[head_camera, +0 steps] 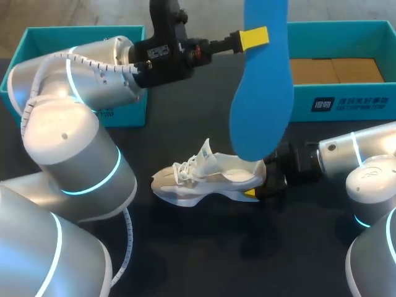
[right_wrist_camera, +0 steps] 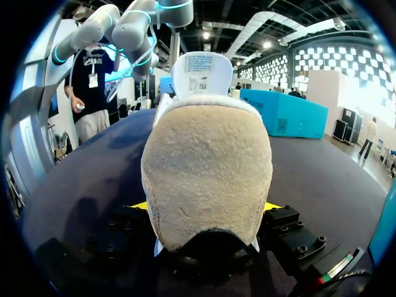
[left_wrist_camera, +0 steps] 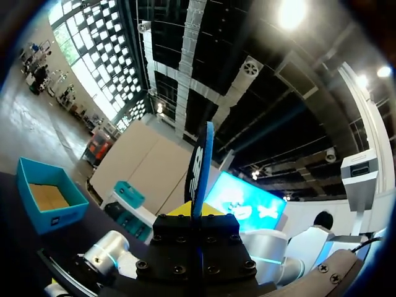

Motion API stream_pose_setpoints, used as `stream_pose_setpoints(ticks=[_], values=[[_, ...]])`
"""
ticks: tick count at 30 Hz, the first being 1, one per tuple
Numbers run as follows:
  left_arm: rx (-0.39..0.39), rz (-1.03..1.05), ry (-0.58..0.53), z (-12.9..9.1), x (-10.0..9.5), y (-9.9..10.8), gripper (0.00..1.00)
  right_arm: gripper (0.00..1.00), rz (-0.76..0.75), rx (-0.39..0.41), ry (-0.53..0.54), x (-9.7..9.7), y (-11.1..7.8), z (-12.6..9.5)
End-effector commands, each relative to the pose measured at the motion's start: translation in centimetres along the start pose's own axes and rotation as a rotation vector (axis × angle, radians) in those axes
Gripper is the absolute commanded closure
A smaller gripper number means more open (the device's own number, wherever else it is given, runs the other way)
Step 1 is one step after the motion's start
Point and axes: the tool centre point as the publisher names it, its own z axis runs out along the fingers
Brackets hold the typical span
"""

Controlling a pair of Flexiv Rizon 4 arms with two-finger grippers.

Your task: Take the shoe out of the shoebox, open the shoe tongue, remove and reinsert the insole, then place the shoe into the shoebox

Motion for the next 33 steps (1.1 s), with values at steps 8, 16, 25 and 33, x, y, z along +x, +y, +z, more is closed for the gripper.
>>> stream_pose_setpoints(ticks=[8, 16, 25, 33], values=[[0.032, -0.039, -0.012, -2.1, -0.5, 1.5, 1.0, 1.0, 0.0, 0.003, -0.001, 0.0, 0.0, 0.2], [0.04, -0.048, -0.005, -2.4, -0.6, 1.8, 1.0, 1.0, 0.0, 0.003, -0.001, 0.0, 0.0, 0.2], [0.04, -0.048, -0.005, -2.4, -0.6, 1.8, 1.0, 1.0, 0.0, 0.003, -0.001, 0.0, 0.0, 0.2], [0.04, -0.048, -0.005, -2.4, -0.6, 1.8, 1.0, 1.0, 0.0, 0.003, -0.001, 0.0, 0.0, 0.2]])
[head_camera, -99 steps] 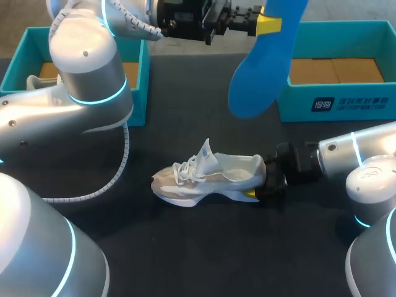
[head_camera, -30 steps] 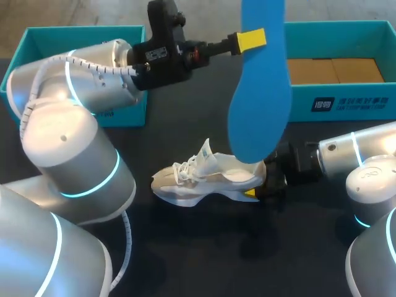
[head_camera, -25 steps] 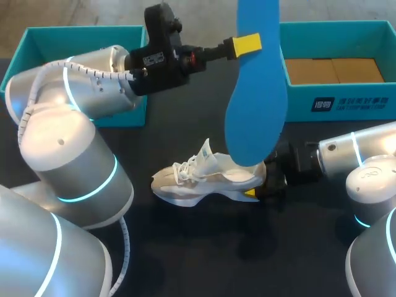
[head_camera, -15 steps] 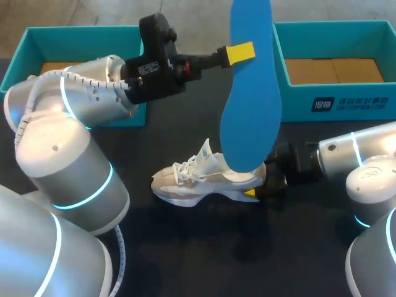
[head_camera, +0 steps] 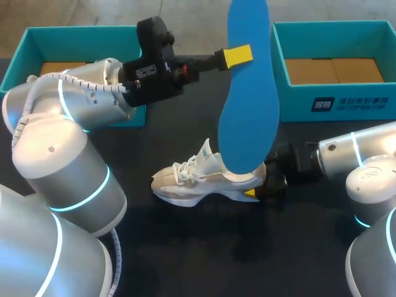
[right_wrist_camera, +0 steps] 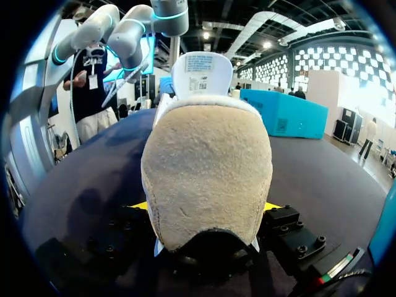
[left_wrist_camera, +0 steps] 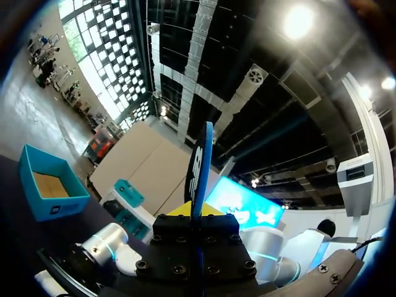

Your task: Take the shoe out of the shoebox, open the shoe tongue, remove and reinsert the insole, then place the shoe into the shoebox

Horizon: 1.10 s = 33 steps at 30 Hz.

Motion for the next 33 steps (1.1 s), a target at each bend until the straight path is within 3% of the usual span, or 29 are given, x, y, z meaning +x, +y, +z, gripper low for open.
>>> stream_pose_setpoints(ticks=[1, 12, 15, 16, 17, 19, 20, 33], values=[[0.005, 0.0, 0.0, 0.0, 0.0, 0.2, 1.0, 1.0, 0.0, 0.003, -0.001, 0.0, 0.0, 0.2], [0.005, 0.0, 0.0, 0.0, 0.0, 0.2, 1.0, 0.99, 0.0, 0.003, -0.001, 0.0, 0.0, 0.2], [0.005, 0.0, 0.0, 0.0, 0.0, 0.2, 1.0, 0.82, 0.0, 0.003, -0.001, 0.0, 0.0, 0.2], [0.005, 0.0, 0.0, 0.0, 0.0, 0.2, 1.0, 0.71, 0.0, 0.003, -0.001, 0.0, 0.0, 0.2], [0.005, 0.0, 0.0, 0.0, 0.0, 0.2, 1.0, 0.59, 0.0, 0.003, -0.001, 0.0, 0.0, 0.2], [0.005, 0.0, 0.0, 0.0, 0.0, 0.2, 1.0, 0.1, 0.0, 0.003, -0.001, 0.0, 0.0, 0.2], [0.005, 0.0, 0.0, 0.0, 0.0, 0.2, 1.0, 0.0, 0.0, 0.003, -0.001, 0.0, 0.0, 0.2], [0.005, 0.0, 0.0, 0.0, 0.0, 0.2, 1.0, 0.0, 0.015, 0.127, -0.051, -0.6, 1.8, -1.8]])
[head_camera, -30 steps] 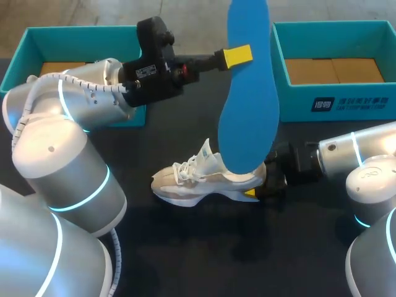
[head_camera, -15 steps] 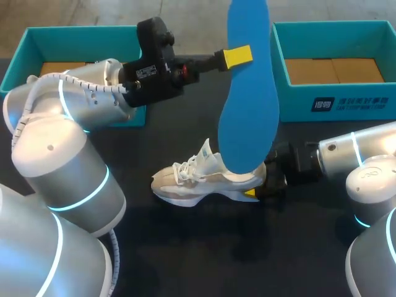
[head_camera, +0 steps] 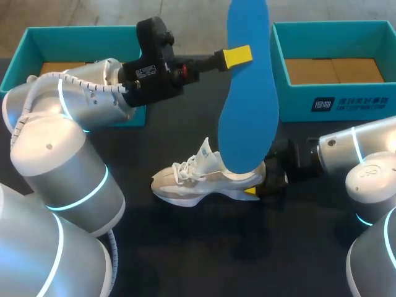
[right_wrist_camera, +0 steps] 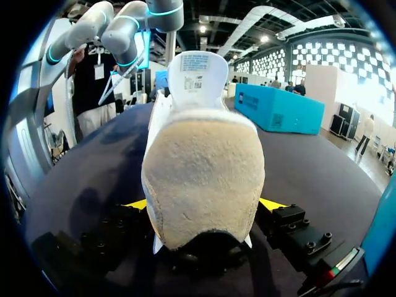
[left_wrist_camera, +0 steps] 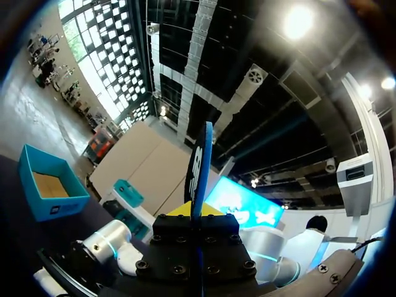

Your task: Take the shoe out of the shoebox, open the shoe tongue, remove and reinsert the insole, then place the shoe into the shoebox

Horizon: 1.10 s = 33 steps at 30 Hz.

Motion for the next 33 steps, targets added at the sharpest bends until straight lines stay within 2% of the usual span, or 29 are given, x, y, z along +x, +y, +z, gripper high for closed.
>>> stream_pose_setpoints(ticks=[1, 16, 21, 33], values=[[0.005, 0.001, 0.0, 0.1, 0.0, 0.1, 1.0, 0.0, 0.006, 0.065, -0.018, 0.3, 1.3, -1.2], [0.005, 0.001, 0.0, 0.1, 0.0, 0.1, 1.0, 0.0, 0.063, 0.247, -0.048, 0.4, 3.4, -3.2], [0.005, 0.001, 0.0, 0.1, 0.0, 0.1, 1.0, 0.0, 0.091, 0.342, -0.054, 0.4, 4.2, -3.8], [0.005, 0.001, 0.0, 0.1, 0.0, 0.1, 1.0, 0.0, 0.13, 0.473, -0.072, 0.8, 6.0, -5.2]])
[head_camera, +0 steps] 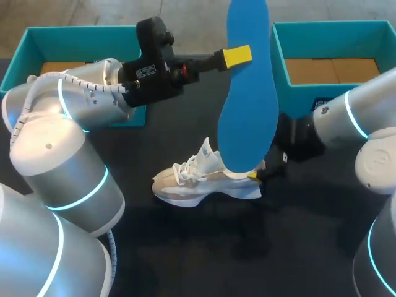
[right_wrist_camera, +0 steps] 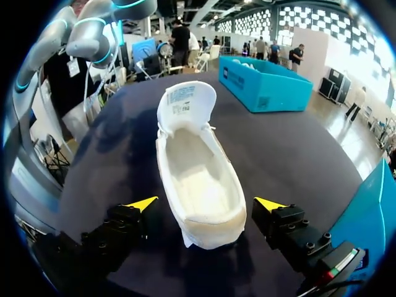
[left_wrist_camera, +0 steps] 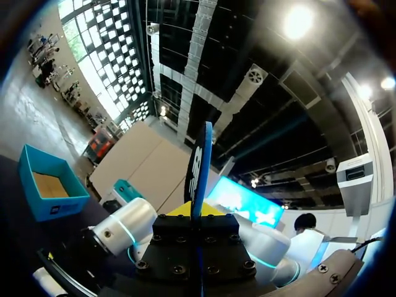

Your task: Take the shoe out of the shoebox, open the shoe tongue, remove and reinsert the insole, then place the shoe into the shoebox

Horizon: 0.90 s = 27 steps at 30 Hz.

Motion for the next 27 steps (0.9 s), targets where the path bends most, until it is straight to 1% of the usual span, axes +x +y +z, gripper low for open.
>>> stream_pose_setpoints(ticks=[1, 15, 27], values=[[0.005, 0.001, 0.0, 0.1, 0.0, 0.1, 1.0, 0.0, 0.008, 0.179, -0.008, 0.4, 0.8, -1.0], [0.005, 0.001, 0.0, 0.1, 0.0, 0.1, 1.0, 0.0, 0.03, 0.369, -0.036, 1.1, 2.7, -2.3], [0.005, 0.001, 0.0, 0.1, 0.0, 0.1, 1.0, 0.0, -0.026, 0.417, -0.003, 1.3, 2.8, -2.7]])
